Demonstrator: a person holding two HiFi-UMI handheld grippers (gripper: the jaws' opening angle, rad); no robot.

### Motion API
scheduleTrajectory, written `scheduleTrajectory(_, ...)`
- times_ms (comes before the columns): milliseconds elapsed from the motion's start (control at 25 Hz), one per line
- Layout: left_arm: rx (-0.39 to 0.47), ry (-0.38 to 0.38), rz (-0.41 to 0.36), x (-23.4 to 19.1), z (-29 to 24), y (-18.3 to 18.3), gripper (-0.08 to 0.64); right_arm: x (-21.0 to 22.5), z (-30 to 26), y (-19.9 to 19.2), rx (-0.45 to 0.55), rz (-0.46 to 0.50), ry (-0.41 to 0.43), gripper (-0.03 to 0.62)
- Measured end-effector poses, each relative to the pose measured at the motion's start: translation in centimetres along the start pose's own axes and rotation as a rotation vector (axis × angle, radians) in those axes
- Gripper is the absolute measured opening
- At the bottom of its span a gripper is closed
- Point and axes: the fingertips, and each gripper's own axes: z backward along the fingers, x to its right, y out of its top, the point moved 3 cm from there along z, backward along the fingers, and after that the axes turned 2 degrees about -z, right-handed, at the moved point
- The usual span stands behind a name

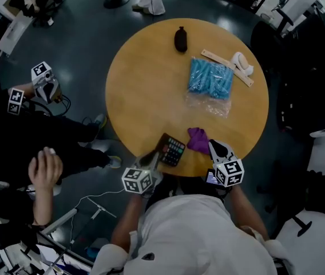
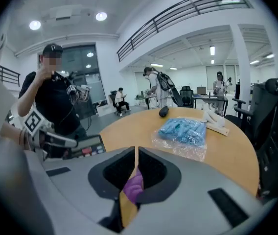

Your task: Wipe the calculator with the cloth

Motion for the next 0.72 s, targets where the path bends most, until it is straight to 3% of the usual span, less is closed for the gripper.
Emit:
scheduleTrajectory(80,0.040,0.031,0.020,-0.1,0.6,1.5,0.046,0.1,-1.8,-1.5,-0.101,0.078,0.018,0.022)
scheduleTrajectory(120,0.059,0.046,0.029,-0.3,0.7,2.2,0.046,0.0,-2.9,-2.7,-0.166,0.121,0.041,0.062)
scheduleTrajectory(160,0.074,0.059,0.036,-0.4,0.6,2.7,0.046,0.0,-4.0,-4.1,-0.240,0.159,0.072,0.154)
scheduleTrajectory(320,0.118,0.068,0.059,0.0,0.5,3.5,0.046,-0.5,-6.9,-10.3,-0.503,0.288,0.169,0.179)
scheduleTrajectory(520,0.137,0.099,0.079,0.6,1.5,4.2,0.046,-0.4,-8.8,-13.3,-0.619,0.416,0.153,0.196)
scheduleTrajectory(720,0.149,0.134,0.106,0.8,2.0,4.3,0.046,0.1,-10.0,-13.9,-0.641,0.537,0.114,0.189)
